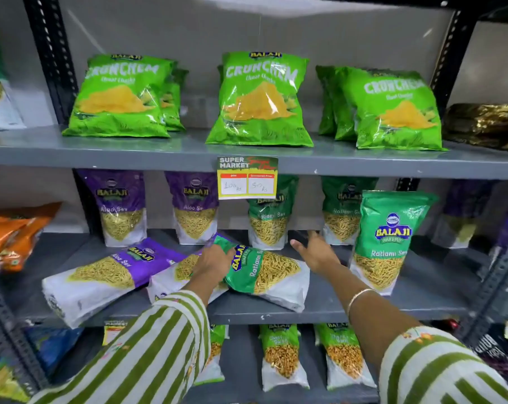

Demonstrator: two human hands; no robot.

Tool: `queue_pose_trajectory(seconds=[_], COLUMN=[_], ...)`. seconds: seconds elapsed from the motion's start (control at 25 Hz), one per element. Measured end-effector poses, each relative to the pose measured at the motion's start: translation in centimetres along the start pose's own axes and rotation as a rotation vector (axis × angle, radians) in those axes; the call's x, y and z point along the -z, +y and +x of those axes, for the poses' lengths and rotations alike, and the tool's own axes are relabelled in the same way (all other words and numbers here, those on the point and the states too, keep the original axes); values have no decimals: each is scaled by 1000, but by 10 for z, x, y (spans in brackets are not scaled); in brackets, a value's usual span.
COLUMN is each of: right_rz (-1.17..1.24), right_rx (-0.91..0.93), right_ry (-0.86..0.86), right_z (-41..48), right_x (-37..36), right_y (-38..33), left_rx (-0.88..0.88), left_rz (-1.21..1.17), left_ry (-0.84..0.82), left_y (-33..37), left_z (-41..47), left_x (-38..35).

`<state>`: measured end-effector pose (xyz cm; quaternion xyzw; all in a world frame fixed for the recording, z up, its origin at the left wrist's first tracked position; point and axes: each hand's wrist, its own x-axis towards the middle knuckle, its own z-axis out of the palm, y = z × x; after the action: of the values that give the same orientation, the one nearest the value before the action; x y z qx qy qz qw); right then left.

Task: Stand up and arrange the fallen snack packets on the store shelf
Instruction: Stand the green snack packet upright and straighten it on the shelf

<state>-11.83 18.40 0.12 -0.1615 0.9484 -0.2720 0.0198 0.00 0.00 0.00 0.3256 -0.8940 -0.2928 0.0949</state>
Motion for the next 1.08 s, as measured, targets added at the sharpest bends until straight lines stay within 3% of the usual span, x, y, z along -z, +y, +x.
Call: queue_pose_trajectory(seconds=[0.16,0.24,0.36,0.52,0.8,0.92,1.08], right_rz=[8,-3,33,4,354,400,448], right_rx=[48,81,106,177,-189,-172,-118], right_ry=[-315,-396,-528,-744,-1097,-1086,-928], right_z=[37,55,84,117,94,86,64], right_x=[-6,-13,-25,-49,-50,-41,-24], right_y=[18,25,39,55,57,54,39], left_rx=[503,659,763,790,725,641,502], left_rz=[-347,-517,-816,-1048,-1069,-984,-921], left_ry=[-545,-724,-710,-669,-698,-647,-562], left_y=[6,2,-1,-8,-6,-2,2], left_z=[4,5,12,18,20,24,29], left_x=[-32,-47,-62,-77,-104,-102,-81])
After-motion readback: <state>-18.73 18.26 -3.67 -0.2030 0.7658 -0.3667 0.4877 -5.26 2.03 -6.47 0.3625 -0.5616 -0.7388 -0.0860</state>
